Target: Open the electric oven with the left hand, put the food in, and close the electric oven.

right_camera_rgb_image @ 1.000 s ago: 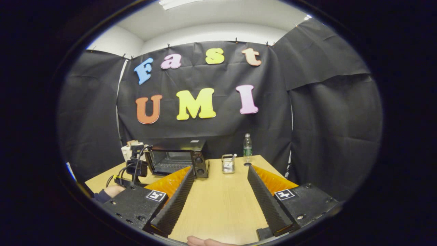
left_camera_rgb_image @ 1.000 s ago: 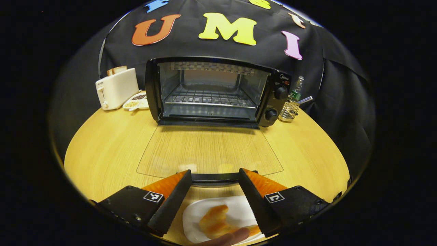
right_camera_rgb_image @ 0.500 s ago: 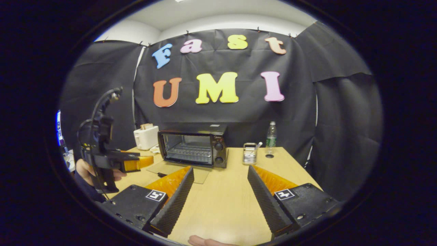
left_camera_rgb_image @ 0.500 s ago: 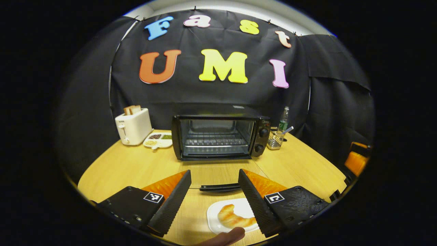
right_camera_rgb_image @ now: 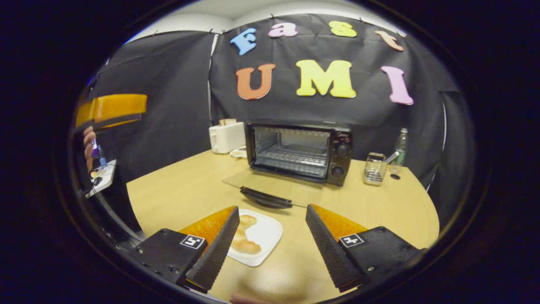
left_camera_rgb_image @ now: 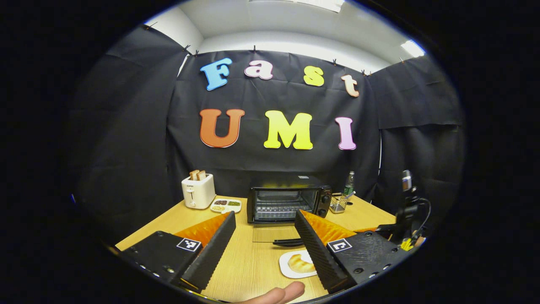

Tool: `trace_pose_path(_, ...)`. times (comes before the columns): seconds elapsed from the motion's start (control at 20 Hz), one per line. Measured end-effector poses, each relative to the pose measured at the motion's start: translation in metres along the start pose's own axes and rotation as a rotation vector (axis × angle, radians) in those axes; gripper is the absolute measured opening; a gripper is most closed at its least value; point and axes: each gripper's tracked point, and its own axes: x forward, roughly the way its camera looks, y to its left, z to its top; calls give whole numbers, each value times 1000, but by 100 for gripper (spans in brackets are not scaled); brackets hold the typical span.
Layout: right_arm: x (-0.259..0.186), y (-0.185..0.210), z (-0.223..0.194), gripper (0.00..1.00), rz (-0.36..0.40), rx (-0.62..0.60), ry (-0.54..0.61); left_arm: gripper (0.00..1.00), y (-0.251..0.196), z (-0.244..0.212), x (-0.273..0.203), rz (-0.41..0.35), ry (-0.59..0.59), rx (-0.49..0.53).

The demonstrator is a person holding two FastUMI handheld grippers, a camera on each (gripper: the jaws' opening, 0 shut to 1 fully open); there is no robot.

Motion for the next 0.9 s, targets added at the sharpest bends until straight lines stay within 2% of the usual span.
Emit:
trace_pose_path(0.15,31,35,-33,100,76,-59,81,93,14,9,-24,26,-30,36)
trace_pose_path(0.25,46,40,-47,100,85,-90,127,93,23,11,-36,44,-34,47)
trace_pose_path(0.4,57,50,-60,98,129,-106,183,93,33,9,-48,61,-24,12)
trace_pose_path(0.5,62,58,-67,91,151,-103,220,93,40,6,-49,72,-10,-10)
trace_pose_path(0.55,64,59,-71,84,155,-108,243,93,43,5,-51,80,-9,-10)
trace_pose_path(0.75,70,54,-74,77,156,-143,275,93,48,8,-55,97,-24,16)
trace_pose_path(0.9,69,51,-72,66,150,-98,287,93,42,8,-58,80,-25,18)
